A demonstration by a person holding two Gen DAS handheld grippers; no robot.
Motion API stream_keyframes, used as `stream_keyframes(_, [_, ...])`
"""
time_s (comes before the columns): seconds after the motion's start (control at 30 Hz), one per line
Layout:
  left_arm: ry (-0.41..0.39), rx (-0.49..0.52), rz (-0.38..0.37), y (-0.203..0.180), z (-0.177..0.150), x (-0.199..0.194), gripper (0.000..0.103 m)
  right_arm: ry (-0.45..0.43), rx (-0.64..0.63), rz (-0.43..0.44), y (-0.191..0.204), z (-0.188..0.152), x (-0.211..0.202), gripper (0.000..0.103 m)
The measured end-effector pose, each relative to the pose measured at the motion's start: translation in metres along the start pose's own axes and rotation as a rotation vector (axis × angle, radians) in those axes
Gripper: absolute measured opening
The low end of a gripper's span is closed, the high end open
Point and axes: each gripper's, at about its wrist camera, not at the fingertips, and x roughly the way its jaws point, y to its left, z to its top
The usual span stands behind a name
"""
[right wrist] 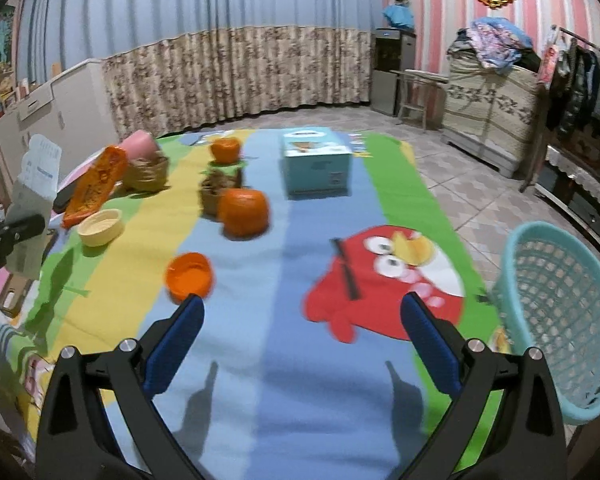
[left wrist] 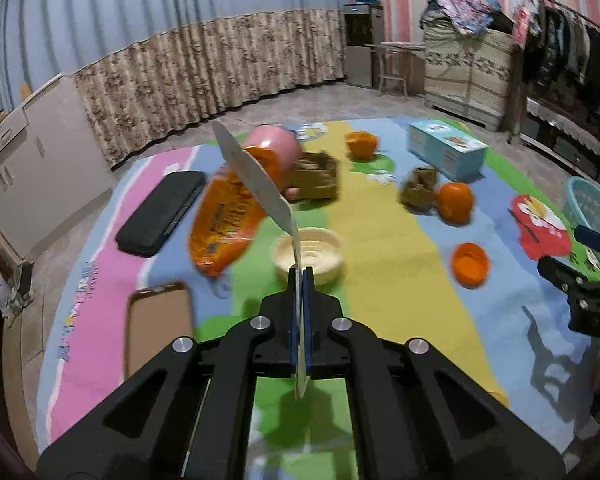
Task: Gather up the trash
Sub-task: 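Grasp the white receipt with the left tool while the right grasps the orange lid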
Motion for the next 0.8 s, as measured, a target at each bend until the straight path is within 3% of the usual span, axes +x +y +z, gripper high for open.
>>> stream_keyframes(0.33, [0.003, -0.089, 0.038, 0.061, -0.01, 0.016, 0.0, 0.081, 0.007, 0.051, 0.041, 0.012, 0.027, 0.096])
stream_keyframes(0.47, [-0.003, -0.127, 0.037, 0.075, -0.012, 0.019, 0.0, 0.126, -0.036, 0.033, 0.062, 0.015, 0.042, 0.095])
stream_keyframes(0.5, [-0.006, -0.132, 0.038, 0.077, -0.013, 0.019, 0.0, 0.141, -0.063, 0.025, 0.07, 0.014, 0.047, 0.091])
stream_keyframes(0.63, [-0.014, -0.136, 0.045, 0.079, -0.012, 0.018, 0.0, 0.193, -0.117, 0.047, 0.084, 0.014, 0.059, 0.052])
stream_keyframes(0.7, [-0.021, -0.127, 0.054, 0.078, -0.01, 0.016, 0.0, 0.187, -0.122, 0.074, 0.086, 0.014, 0.056, 0.041])
stream_keyframes(0.8, [-0.029, -0.112, 0.058, 0.072, -0.006, 0.014, 0.0, 0.167, -0.117, 0.106, 0.084, 0.013, 0.05, 0.04])
